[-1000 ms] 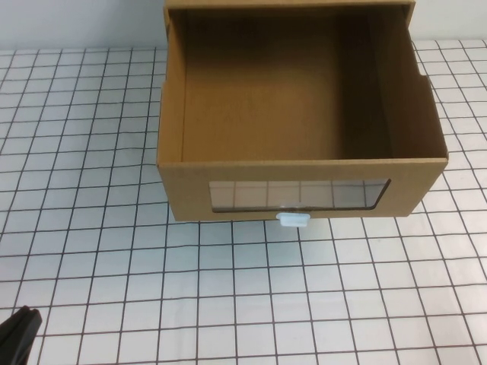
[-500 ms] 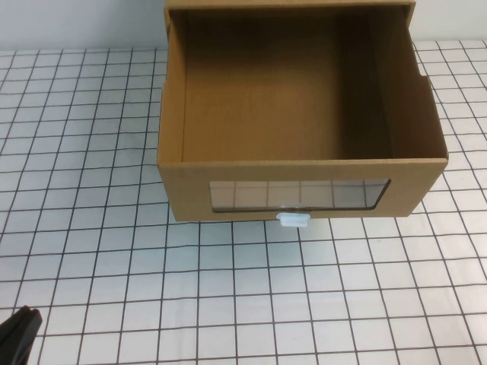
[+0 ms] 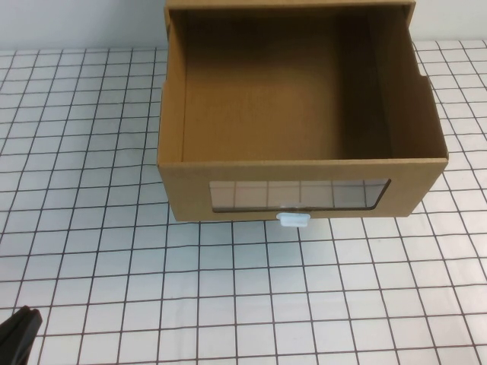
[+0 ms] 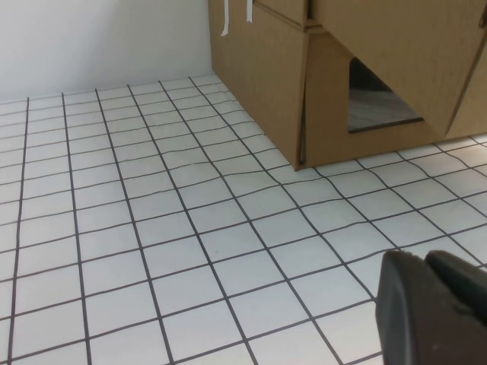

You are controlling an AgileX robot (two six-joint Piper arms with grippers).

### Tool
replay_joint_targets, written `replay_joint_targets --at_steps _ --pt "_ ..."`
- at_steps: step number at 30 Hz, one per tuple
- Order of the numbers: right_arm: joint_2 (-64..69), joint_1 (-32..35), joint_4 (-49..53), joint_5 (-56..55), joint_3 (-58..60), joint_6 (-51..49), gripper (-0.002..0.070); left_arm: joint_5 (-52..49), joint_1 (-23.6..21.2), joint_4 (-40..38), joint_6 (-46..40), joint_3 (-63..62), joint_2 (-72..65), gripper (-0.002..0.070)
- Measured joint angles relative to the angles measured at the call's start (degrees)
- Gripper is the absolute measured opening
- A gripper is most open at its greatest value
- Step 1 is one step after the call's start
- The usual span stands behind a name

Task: Open the shoe box
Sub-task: 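Pull the top drawer of the cardboard box fully open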

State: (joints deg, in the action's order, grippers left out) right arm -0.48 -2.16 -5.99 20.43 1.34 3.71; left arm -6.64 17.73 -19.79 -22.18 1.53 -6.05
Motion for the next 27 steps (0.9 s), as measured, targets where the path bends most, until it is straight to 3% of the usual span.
replay_joint_targets --at_steps 8,12,16,21,27 --pt "0.0 0.0 0.0 0.0 0.0 0.07 -0.0013 0.0 0.0 0.0 0.0 0.0 0.0 -0.0003" --pt "0.0 0.0 -0.04 0.0 0.0 0.07 -0.0013 4.18 -0.38 3.96 0.36 0.0 0.0 -0.0003" --pt "0.0 0.0 -0.14 0.0 0.0 0.07 -0.0013 11.37 -6.49 10.7 5.32 0.0 1.73 -0.0003" --pt "0.0 0.0 -0.14 0.11 0.0 0.12 -0.0013 8.59 -14.59 16.37 11.47 0.0 6.42 -0.0003" --pt "-0.07 0.0 -0.28 0.11 0.0 0.12 -0.0013 -0.24 -16.2 18.09 13.81 0.0 6.58 -0.0003"
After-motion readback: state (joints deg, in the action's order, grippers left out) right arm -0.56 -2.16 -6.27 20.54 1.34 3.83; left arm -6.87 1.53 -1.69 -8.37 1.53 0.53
